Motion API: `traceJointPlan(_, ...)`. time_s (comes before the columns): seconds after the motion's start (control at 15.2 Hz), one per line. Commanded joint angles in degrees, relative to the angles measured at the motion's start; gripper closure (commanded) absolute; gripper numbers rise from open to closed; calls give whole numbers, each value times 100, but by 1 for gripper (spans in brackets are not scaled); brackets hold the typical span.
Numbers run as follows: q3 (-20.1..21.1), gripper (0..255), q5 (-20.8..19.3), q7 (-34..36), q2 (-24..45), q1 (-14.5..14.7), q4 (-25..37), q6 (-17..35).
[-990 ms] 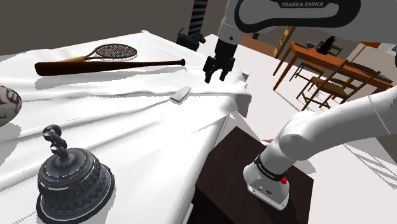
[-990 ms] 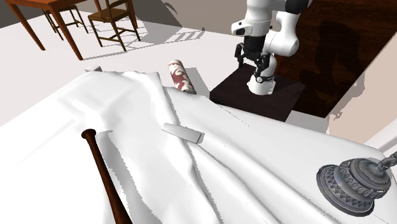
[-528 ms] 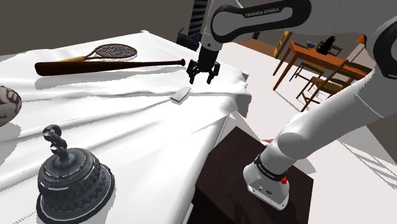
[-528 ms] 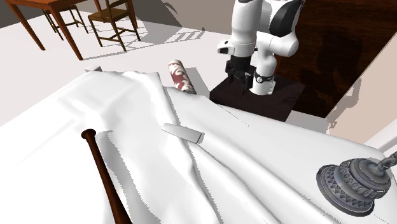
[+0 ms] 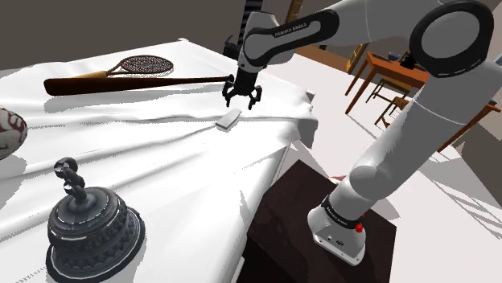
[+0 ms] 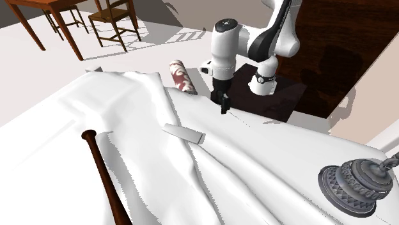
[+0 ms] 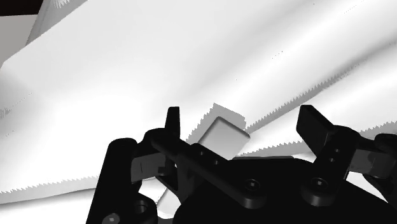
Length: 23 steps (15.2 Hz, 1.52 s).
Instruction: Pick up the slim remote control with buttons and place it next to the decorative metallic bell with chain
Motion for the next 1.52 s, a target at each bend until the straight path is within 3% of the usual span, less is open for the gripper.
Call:
traceJointPlan(0.0, -46, 0, -89, 352, 433, -46, 297, 143)
traceJointPlan(0.53, -406, 0, -283, 1510, 1973, -142, 1465, 544)
traceJointPlan(1.06, -832, 0, -197, 2429, 3398, -277, 2782, 676)
traceJointPlan(1.45, -830, 0, -193, 2426, 3694, -277, 2760, 994)
